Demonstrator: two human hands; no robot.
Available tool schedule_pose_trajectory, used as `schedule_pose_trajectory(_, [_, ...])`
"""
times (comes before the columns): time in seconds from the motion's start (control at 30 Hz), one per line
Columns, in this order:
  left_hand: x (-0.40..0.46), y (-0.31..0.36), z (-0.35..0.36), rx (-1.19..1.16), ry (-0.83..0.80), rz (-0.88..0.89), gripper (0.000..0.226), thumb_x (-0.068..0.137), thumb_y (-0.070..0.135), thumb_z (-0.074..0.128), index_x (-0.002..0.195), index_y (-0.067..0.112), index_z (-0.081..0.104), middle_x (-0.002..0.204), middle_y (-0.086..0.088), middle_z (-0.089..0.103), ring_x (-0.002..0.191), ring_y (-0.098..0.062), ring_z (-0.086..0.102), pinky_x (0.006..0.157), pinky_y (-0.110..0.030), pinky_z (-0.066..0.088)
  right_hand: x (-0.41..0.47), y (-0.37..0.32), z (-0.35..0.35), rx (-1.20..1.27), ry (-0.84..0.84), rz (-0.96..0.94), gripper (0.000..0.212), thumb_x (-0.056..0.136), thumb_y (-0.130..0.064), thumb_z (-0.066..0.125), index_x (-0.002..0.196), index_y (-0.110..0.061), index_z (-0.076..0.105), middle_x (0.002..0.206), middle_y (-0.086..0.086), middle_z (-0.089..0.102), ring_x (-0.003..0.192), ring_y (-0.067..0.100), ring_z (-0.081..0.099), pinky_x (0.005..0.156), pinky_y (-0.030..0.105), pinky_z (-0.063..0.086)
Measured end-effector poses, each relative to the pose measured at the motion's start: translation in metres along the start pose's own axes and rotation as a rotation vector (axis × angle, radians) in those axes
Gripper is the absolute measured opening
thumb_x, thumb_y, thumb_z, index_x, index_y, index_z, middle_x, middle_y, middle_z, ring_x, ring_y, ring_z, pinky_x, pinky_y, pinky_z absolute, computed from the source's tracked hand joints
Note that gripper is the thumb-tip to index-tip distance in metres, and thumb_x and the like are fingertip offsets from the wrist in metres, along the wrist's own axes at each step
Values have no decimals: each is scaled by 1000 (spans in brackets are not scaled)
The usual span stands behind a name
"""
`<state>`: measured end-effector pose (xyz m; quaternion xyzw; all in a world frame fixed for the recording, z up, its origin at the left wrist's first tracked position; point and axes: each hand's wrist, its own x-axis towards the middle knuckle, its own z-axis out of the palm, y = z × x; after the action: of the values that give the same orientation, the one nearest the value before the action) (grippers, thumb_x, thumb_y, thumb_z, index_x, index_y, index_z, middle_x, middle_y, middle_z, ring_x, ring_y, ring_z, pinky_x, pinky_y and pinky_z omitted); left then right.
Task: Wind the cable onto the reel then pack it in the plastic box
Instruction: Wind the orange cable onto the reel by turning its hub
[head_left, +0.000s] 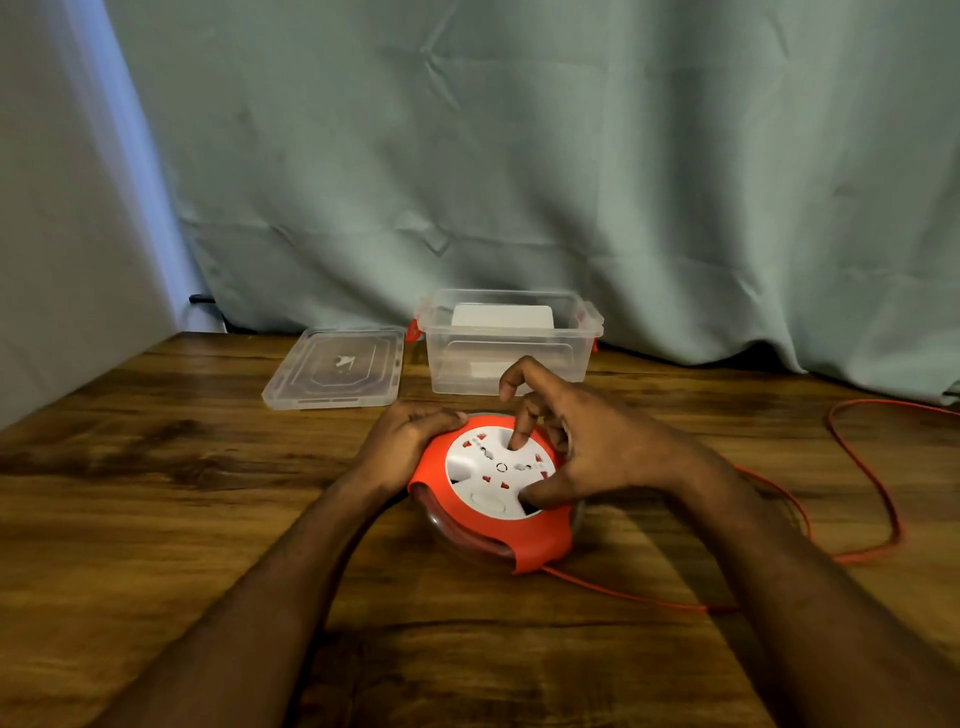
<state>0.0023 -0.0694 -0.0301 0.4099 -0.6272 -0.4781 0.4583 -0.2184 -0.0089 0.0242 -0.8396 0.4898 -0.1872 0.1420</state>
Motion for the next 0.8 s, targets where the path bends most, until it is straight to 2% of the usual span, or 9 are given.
schedule_pose_trajectory(0.1, [0,0,0,-3,2,-12,27,92,16,66,68,13,79,71,-17,75,58,-27,69,61,-32,52,0,-4,2,-82,23,25,72,64,-46,97,116,-43,47,96,-12,71,79,7,67,69,45,59])
schedule_pose_trajectory(0.27, [2,-3,0,-18,-1,-22,26,91,16,67,69,10,79,72,-21,75,58,-30,68,64,-34,51,2,-9,5,-172,68,57,52,60,-59,94,89,-30,62,78,-9,70,69,6,62,66,40,56])
schedule_pose_trajectory(0.4, [3,-4,0,-21,-9,-21,26,91,15,66,69,8,79,72,-22,74,58,-29,67,64,-34,50,3,-15,9,-231,95,98,50,61,-62,91,78,-24,63,71,-9,67,66,4,59,64,34,53])
schedule_pose_trajectory(0.63, [3,-4,1,-14,-4,-15,27,92,15,66,70,8,79,78,-28,73,63,-33,67,67,-38,50,4,-18,12,-246,132,137,56,59,-65,90,69,-19,60,62,-8,59,62,5,50,58,30,36])
schedule_pose_trajectory(0.73, [2,-3,1,-16,-8,-13,27,92,16,66,70,11,80,75,-23,75,61,-31,68,65,-34,51,5,-20,14,-251,152,153,58,58,-67,90,63,-19,59,57,-8,55,61,5,49,57,30,36])
schedule_pose_trajectory(0.8, [1,-3,1,-24,-13,-21,28,93,15,65,69,11,80,73,-20,75,59,-28,68,61,-31,52,6,-22,15,-249,159,168,59,59,-69,90,59,-18,59,54,-7,56,59,7,53,57,30,41])
